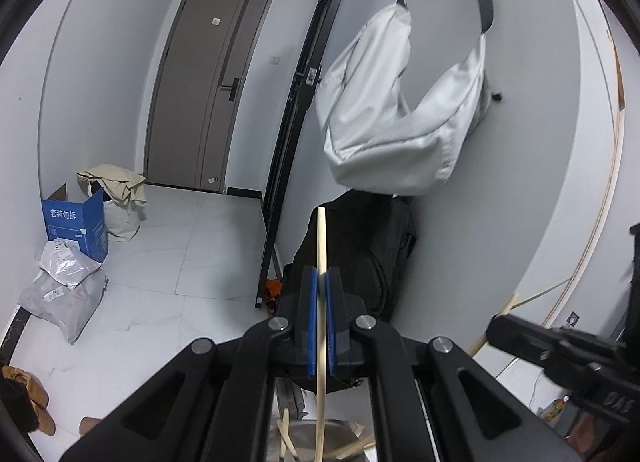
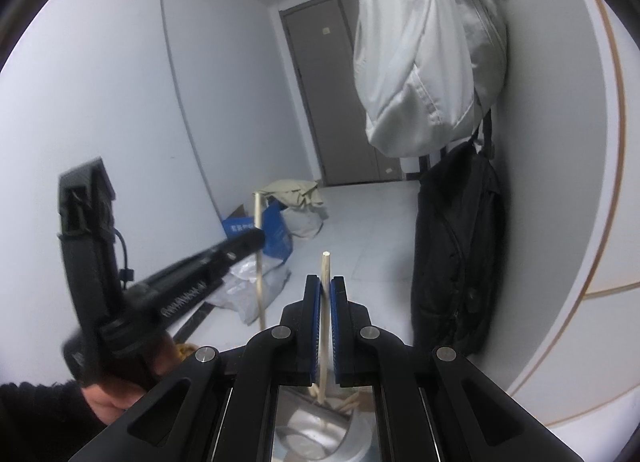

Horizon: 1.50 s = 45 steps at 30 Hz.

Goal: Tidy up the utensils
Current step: 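Lower both chopsticks into the holder and open both grippers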

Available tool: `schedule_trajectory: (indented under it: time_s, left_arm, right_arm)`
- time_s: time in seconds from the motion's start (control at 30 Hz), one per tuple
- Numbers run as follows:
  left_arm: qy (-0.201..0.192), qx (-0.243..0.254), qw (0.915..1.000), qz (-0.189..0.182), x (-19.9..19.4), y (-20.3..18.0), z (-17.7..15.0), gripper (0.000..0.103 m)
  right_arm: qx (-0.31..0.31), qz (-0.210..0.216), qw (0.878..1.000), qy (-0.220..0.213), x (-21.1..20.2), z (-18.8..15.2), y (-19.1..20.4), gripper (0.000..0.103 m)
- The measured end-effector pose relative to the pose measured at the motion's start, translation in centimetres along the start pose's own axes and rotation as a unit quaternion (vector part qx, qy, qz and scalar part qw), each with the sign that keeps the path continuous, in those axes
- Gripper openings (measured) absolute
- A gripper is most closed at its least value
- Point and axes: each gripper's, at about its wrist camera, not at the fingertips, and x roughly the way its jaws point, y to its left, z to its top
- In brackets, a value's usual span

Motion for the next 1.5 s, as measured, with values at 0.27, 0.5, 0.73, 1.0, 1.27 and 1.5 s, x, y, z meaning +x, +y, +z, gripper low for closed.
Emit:
schedule_trajectory:
  time_s: [0.27,0.5,0.73,1.0,1.27,1.5]
  left_arm:
    - [0.007,-0.023,0.9997,-0.003,2.5,1.2,-2.2,0.000]
    - [-0.008,0.024,0.9997,-0.005,2.2,-0.1,-3.0,0.000]
    - [-0.002,0.036,0.9993,-0.011,1.5,-0.7,-3.5,0.000]
    - [0.027,0.051,0.9979,-0.029,1.1,-0.9,-3.3,0.000]
    - [0.093,0.044,0.9921,-0.073,0.9,0.0,-3.1,0.000]
    - [0.137,0.026,0.9891,-0.048,0.2,0.3,-2.6,0.044]
  right_arm:
    - [0.017,-0.002,0.999,0.027,3.8,-1.8,-2.4,0.004]
    - [0.020,0.003,0.999,0.039,4.5,-3.1,-2.9,0.004]
    - [0.026,0.005,0.999,0.048,4.6,-3.9,-2.8,0.004]
    - [0.013,0.009,0.998,0.055,5.1,-4.7,-1.9,0.004]
    - [0.020,0.019,0.998,0.065,6.1,-5.9,-1.4,0.007]
    - [0.057,-0.015,0.996,0.069,5.7,-7.3,-2.2,0.057]
